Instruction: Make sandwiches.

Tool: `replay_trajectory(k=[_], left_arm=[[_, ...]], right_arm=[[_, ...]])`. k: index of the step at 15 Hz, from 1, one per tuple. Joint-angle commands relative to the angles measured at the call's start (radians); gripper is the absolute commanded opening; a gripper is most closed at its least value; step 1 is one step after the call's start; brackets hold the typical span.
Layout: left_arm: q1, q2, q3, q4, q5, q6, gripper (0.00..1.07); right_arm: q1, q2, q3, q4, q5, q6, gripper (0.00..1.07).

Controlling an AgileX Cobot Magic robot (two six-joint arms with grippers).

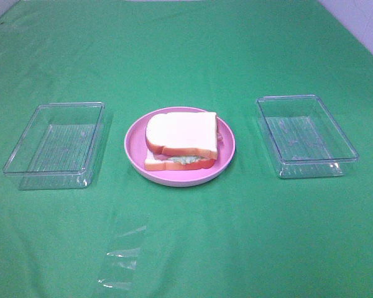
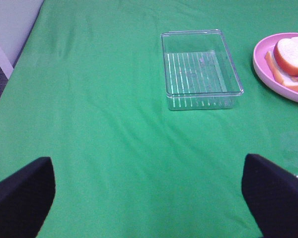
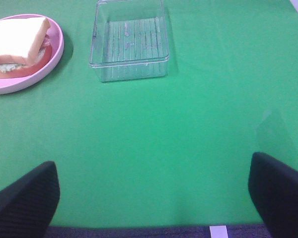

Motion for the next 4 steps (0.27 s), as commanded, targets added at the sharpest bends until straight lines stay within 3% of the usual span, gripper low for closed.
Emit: replay_trajectory(k=[1, 4], left_arm=[[0.002, -0.014, 0.003, -0.007, -0.004, -0.002, 0.94], [0.002, -0.014, 0.003, -0.007, -0.004, -0.002, 0.94]], right_arm=[[0.001, -0.025, 0.004, 0.002, -0.007, -0.009, 0.98], [0.001, -0.025, 0.004, 0.002, -0.007, -0.009, 0.98]])
